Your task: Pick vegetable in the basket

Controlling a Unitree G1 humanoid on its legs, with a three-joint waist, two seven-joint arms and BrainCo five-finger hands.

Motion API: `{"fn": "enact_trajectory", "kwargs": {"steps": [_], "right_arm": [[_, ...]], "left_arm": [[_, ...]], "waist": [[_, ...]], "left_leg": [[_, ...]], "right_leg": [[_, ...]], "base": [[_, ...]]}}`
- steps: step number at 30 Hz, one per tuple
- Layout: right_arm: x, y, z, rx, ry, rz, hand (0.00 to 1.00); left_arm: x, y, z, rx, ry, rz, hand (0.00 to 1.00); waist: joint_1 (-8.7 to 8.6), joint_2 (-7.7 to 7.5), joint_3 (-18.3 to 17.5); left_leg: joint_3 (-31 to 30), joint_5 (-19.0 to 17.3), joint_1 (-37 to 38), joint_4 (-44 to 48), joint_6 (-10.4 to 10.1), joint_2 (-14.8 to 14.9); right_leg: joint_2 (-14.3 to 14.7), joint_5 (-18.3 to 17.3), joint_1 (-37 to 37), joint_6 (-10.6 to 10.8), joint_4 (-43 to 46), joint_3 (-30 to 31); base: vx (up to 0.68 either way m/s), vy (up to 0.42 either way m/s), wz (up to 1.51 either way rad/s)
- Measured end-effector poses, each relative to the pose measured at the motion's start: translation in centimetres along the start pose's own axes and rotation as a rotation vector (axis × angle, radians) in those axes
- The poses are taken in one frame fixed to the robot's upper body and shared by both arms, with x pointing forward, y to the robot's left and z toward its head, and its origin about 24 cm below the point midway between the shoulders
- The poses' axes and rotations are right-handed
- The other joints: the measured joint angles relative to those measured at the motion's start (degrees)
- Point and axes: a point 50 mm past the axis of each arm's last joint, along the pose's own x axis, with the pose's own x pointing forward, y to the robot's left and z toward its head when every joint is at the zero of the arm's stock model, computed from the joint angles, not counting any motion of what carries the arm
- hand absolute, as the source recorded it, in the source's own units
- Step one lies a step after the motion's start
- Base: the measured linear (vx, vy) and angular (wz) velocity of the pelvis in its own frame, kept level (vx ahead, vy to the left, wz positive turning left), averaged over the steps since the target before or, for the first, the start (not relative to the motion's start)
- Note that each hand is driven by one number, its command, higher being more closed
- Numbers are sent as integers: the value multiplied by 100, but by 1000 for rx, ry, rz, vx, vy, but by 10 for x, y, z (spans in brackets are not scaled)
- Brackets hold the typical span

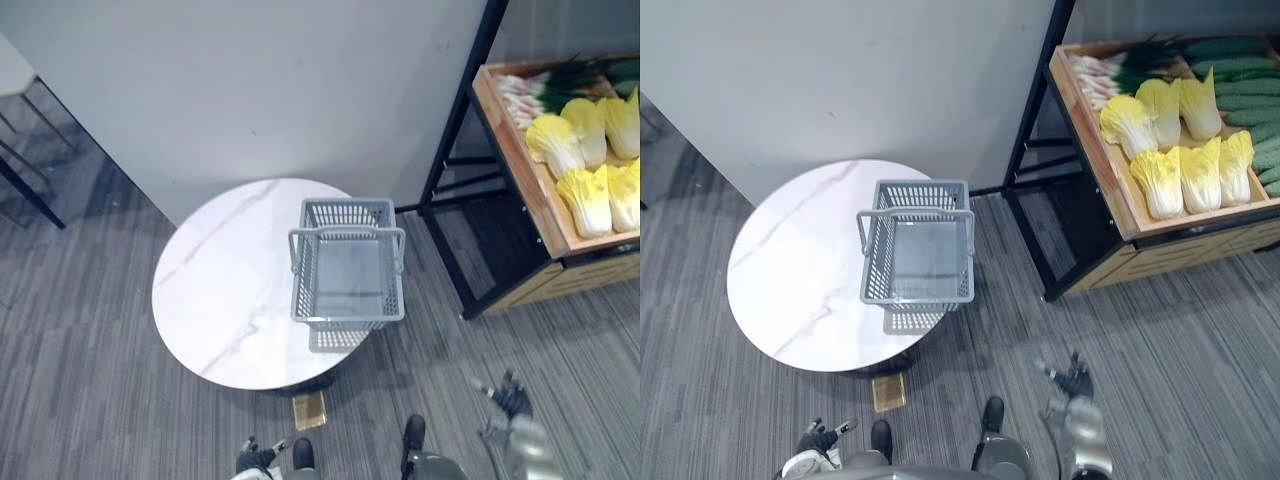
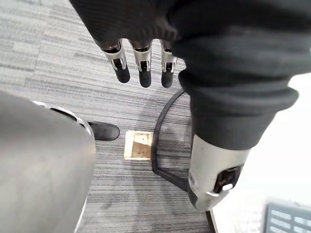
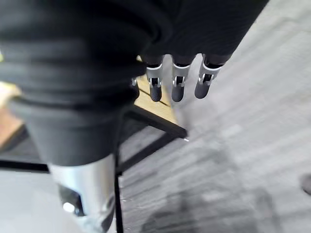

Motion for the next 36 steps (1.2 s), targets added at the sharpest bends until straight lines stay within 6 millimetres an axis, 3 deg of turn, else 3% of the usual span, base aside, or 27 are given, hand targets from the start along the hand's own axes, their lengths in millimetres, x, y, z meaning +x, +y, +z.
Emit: {"fn": "enact_trajectory", "kwargs": {"steps": [1,2,4,5,7,10,14,16,23,28,36], "right_arm": [[6,-15,29,-106,-137,-45,0],[8,-22,44,-151,-203,-63,0],[14,-40,104,-298,-445,-136,0],[14,-42,118,-327,-496,-153,0],[14,-43,168,-475,-685,-171,0],[5,-17,218,-613,-902,-98,0],[-13,25,270,-734,-1149,11,0],[-26,48,304,-847,-1282,81,0],[-35,90,335,-1076,-1364,224,0],[-27,98,339,-1113,-1316,240,0],[-19,122,332,-1125,-1245,319,0]], "left_arm": [[0,0,2,16,-11,2,0],[0,0,3,29,-18,3,0],[1,2,5,73,-32,2,0],[1,2,6,76,-34,3,0],[1,2,7,81,-41,1,0],[2,0,10,83,-53,-5,0],[3,-3,16,81,-66,-12,0],[5,-6,25,69,-88,-14,0],[8,-8,40,42,-124,-12,0],[8,-6,44,35,-146,-9,0],[9,-5,48,44,-157,-7,0]], "waist": [[-39,-8,50],[-59,-7,76],[-125,3,104],[-132,5,107],[-124,4,186],[-120,-11,264],[-57,-28,370],[84,-55,516],[370,-130,740],[491,-161,792],[512,-186,904]], "left_leg": [[-7,3,-11,-1,33,-70],[-14,-2,-14,-1,53,-98],[-28,-8,-155,4,106,-178],[-36,-6,-196,7,108,-190],[-54,-1,-230,12,116,-207],[-142,-1,-300,68,115,-208],[-258,-1,-384,104,117,-204],[-341,4,-413,111,124,-205],[-531,17,-565,198,142,-204],[-642,28,-636,202,157,-207],[-633,28,-638,228,157,-205]], "right_leg": [[-64,32,-5,40,-31,10],[-90,41,-6,52,-33,15],[-168,72,-114,87,-41,31],[-177,93,-149,81,-56,29],[-187,144,-200,81,-73,10],[-191,146,-199,80,-101,-53],[-202,147,-192,79,-112,-136],[-205,157,-189,67,-112,-166],[-215,157,-183,66,-115,-301],[-220,157,-186,66,-122,-329],[-219,157,-183,66,-127,-310]], "base": [[-19,63,4],[-8,61,4],[-3,56,1],[18,47,0],[61,21,3],[54,-1,9],[15,-7,14],[-23,-3,12],[-13,0,13],[7,5,10],[-4,1,0]]}}
